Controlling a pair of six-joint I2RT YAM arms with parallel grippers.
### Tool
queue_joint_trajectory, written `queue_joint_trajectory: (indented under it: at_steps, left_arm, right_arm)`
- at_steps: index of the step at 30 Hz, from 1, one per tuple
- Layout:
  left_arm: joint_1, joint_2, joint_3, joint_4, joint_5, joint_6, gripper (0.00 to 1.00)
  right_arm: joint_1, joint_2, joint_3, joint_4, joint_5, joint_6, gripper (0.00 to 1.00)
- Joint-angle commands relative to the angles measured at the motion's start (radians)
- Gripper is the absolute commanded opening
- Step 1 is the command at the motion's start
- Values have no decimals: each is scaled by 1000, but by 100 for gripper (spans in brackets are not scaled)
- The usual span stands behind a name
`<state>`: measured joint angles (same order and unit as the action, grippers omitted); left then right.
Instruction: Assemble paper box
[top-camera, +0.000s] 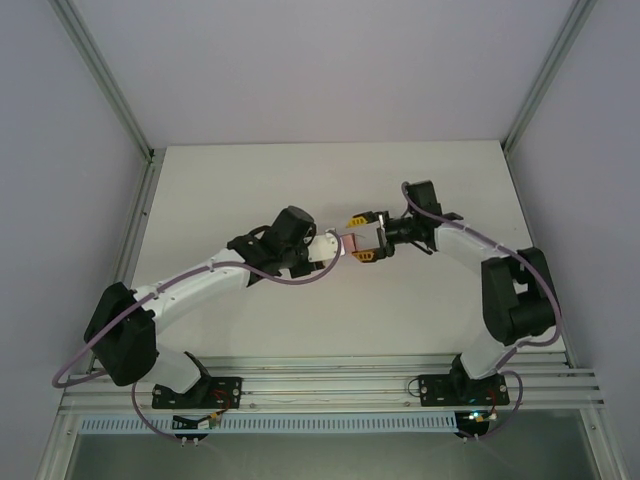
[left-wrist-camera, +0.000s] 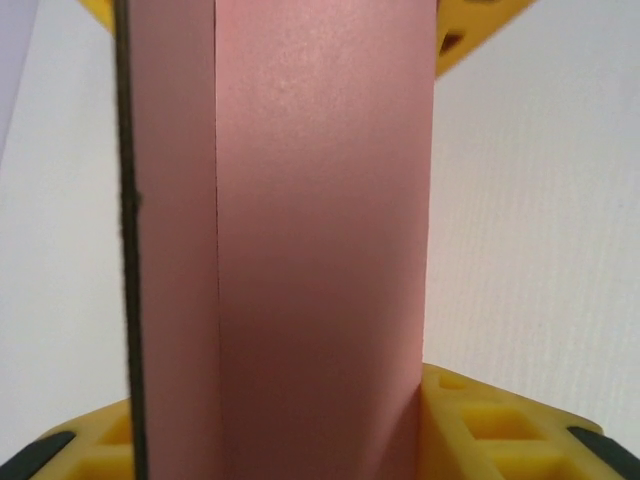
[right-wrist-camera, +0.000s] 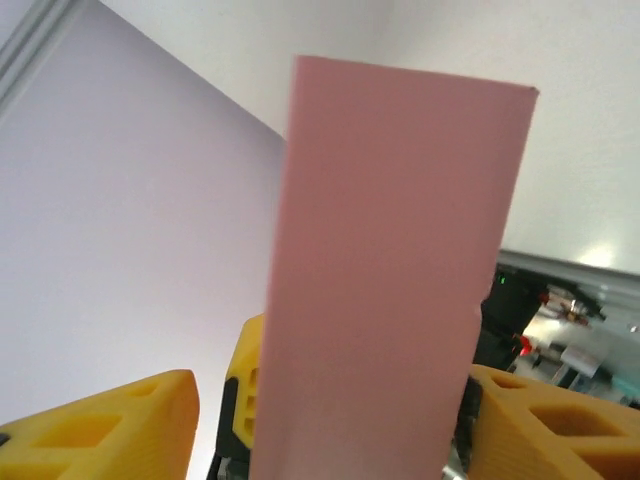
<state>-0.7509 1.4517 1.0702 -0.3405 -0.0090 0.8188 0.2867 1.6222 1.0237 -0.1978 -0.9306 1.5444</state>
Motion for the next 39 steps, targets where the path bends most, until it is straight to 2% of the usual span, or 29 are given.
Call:
queue_joint_trajectory:
  at_steps: [1, 3, 4, 6, 8, 11, 15, 17, 20, 24, 27, 31, 39]
  left_arm:
    - [48, -1, 37, -73, 102, -26, 42]
    - [71, 11, 53, -140, 168, -2, 44]
    - [82, 16, 63, -178, 205, 14, 44]
    - [101, 33, 89, -263, 267, 52, 45]
    - [113, 55, 115, -314, 285, 65, 45]
    - [118, 101, 145, -353, 301, 85, 46]
    - [122, 170, 207, -414, 306, 115, 46]
    - [122, 198, 237, -449, 323, 133, 47]
    - [122, 231, 263, -464, 323, 135, 47]
    - [121, 271, 288, -486, 307, 129, 47]
    - [121, 292, 305, -502, 307, 130, 47]
    - [122, 297, 300, -477, 312, 125, 47]
    - [124, 322, 313, -477, 304, 126, 47]
  right_arm:
    - [-29, -80, 86, -254, 171, -319, 76]
    - [-41, -122, 122, -347, 314, -474, 94]
    - [-44, -147, 129, -362, 398, -547, 100]
    - [-50, -208, 132, -360, 584, -688, 100]
    - [-49, -271, 114, -294, 673, -864, 100]
    - [-51, -356, 20, -120, 669, -1027, 100]
    - [-49, -418, -122, 119, 497, -1268, 100]
    - [-46, -407, -110, 75, 408, -1394, 100]
    - [-3, -394, -119, 13, 346, -1608, 100]
    - [33, -369, -145, 13, 298, -1706, 100]
    - [61, -327, -120, -43, 274, -1748, 89]
    - [102, -257, -74, -106, 300, -1764, 67]
    - [157, -166, -41, -144, 371, -1770, 41]
